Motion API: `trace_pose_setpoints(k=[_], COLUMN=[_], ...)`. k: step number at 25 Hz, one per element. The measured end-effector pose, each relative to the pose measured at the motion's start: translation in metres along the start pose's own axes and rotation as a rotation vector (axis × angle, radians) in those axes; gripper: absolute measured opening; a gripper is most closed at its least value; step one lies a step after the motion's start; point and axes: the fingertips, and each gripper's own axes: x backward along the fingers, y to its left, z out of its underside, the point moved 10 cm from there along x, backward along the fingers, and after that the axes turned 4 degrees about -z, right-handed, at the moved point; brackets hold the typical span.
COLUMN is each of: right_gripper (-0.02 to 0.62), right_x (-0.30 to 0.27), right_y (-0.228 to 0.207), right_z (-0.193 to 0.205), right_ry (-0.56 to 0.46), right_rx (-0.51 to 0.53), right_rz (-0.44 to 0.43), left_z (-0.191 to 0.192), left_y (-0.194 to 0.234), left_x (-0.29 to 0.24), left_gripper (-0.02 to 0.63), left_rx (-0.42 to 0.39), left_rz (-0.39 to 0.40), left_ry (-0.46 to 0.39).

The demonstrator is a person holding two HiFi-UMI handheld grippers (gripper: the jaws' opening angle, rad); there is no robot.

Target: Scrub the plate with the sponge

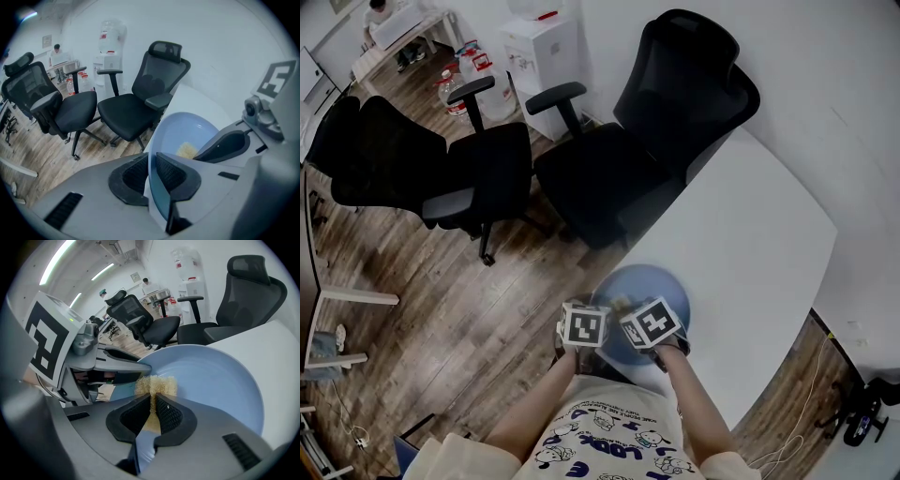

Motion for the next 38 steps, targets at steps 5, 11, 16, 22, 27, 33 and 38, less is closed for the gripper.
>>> trace_pose_setpoints(k=[5,11,16,22,27,33,38], right_gripper=[0.046,0.046,0.046,0.046,0.046,0.046,0.046], right_x=[0.000,0.000,0.001,0.005,0.007,0.013,0.017], right_y=[0.007,0.014,0.017,0.018,0.016,0.011,0.006], right_z=[0.010,0.018,0.025,0.033,0.040,0.051,0.058], right_ry=[0.019,0.040,0.054,0.072,0.086,0.107,0.117], right_rx=[0.020,0.039,0.054,0.058,0.038,0.017,-0.010], right_rz=[-0.034,-0.058,-0.066,-0.081,-0.089,-0.103,-0.106], left_z=[0.000,-0.003,-0.002,-0.004,-0.003,-0.001,-0.002], left_y=[-0.001,-0.002,-0.003,-0.003,-0.003,-0.003,-0.002], left_x=[-0.002,0.001,0.001,0.002,0.001,0.000,0.001], left_gripper=[0.049,0.049,0.049,0.051,0.051,0.051,0.051], left_rx=[-0.003,-0.011,-0.018,-0.024,-0.024,-0.026,-0.029], left_rz=[-0.003,0.000,-0.001,0.001,0.000,-0.002,0.002], left_ry=[0.006,0.004,0.002,0.003,0.003,0.003,-0.001])
